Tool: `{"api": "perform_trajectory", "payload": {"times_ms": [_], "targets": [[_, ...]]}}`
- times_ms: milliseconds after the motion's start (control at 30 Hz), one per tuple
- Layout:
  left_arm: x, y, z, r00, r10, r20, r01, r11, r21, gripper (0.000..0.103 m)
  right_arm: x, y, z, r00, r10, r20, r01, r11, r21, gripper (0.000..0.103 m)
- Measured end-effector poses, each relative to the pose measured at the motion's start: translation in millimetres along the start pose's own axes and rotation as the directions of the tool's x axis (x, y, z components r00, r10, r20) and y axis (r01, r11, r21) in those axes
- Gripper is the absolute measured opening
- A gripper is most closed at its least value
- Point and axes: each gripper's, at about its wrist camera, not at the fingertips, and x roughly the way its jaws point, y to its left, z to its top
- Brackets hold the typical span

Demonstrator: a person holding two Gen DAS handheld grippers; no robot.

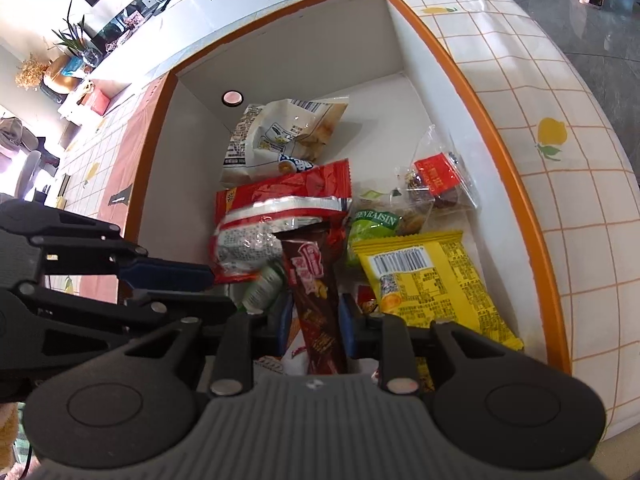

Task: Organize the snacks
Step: 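Open both tools to drop the snacks into the box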

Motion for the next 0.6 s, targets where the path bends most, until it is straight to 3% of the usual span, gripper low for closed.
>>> {"api": "perform_trajectory", "payload": {"times_ms": [67,233,367,433,600], "targets": [[-0.2,-2.8,-0.4,1.000,0.004,0.001,-0.004,1.000,0.005,0.025,-2.7,0.2,-0.9,1.000,-0.004,0.010,0.004,1.000,0.005,0.032],[-9.6,-3.7,-3.6,1.000,0.006,0.015,-0.007,1.000,0.006,0.037,-8.2,0.0,-5.2,1.000,-0.023,0.009,0.023,1.000,0.019,0.032],[-33.4,-2.3,-10.7,0.996,0.027,0.090,-0.027,1.000,-0.003,0.038,-21.7,6.5,-9.3,0.998,-0.051,0.041,0.050,0.998,0.029,0.032],[-50.8,-3.1,-16.6,0.986,0.040,0.161,-0.039,0.999,-0.006,0.041,-35.1,14.4,-13.0,0.993,-0.073,0.088,0.071,0.997,0.018,0.032],[-90.8,-16.0,-36.9,0.942,0.108,0.318,-0.129,0.990,0.047,0.041,-71.4,41.4,-24.9,0.971,-0.120,0.205,0.132,0.990,-0.045,0.040]]}}
